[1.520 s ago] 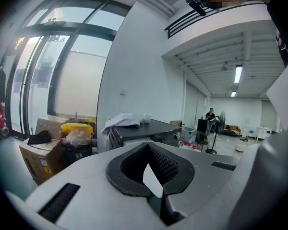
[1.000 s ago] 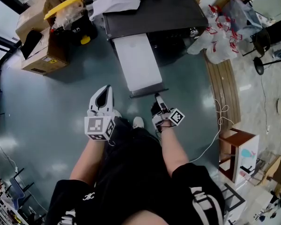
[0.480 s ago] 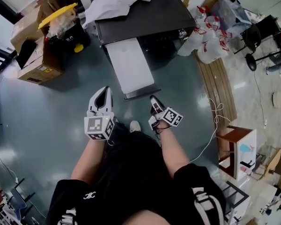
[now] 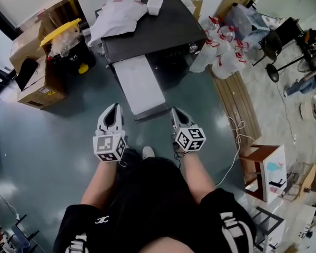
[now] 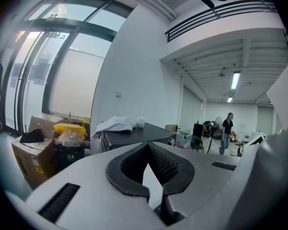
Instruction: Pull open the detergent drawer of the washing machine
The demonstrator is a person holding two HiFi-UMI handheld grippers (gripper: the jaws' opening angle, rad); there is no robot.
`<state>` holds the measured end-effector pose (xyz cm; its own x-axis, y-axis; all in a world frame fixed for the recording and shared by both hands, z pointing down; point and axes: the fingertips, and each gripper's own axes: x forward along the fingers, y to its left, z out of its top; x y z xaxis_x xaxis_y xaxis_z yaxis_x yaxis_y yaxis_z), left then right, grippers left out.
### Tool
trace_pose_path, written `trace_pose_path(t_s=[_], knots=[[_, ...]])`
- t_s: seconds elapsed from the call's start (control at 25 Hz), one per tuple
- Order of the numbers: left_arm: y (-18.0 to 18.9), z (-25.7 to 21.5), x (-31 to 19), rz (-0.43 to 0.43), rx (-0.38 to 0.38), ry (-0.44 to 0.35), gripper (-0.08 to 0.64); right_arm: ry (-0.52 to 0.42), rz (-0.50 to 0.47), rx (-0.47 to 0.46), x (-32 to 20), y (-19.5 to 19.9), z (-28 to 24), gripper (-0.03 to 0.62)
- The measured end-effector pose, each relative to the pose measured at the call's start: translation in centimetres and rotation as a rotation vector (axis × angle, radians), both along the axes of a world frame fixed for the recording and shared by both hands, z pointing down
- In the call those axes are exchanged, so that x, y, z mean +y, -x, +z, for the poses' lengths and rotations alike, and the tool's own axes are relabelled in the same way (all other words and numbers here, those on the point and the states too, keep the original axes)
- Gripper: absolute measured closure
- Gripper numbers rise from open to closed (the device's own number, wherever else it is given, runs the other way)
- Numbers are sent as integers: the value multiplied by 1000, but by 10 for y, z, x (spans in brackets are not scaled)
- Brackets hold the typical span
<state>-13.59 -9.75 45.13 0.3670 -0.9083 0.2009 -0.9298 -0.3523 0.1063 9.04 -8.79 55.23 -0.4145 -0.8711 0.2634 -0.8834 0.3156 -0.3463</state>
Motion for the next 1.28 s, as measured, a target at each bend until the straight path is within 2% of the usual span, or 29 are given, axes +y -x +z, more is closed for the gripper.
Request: trace_pose_path(t_s=[0.16, 0.32, 0.44, 0.64, 0.84, 1.28], knots=[[-3, -14, 0, 0, -17, -14, 560, -178, 38, 149, -12, -3, -70, 589], [-7, -34, 1, 7, -22, -55, 560, -332, 86, 227, -18, 1, -134, 589], [-10, -51, 4, 11, -27, -84, 560, -416, 117, 253, -17, 6, -171, 589], [-9, -73, 9, 9, -27, -121, 560, -537, 61, 227, -7, 32, -207, 589], [-6, -80, 12, 10, -31, -131, 560, -526, 60, 219, -6, 43, -208, 589], [-10, -88, 11, 22, -39, -147, 560, -522, 70, 215, -11, 42, -207, 589]])
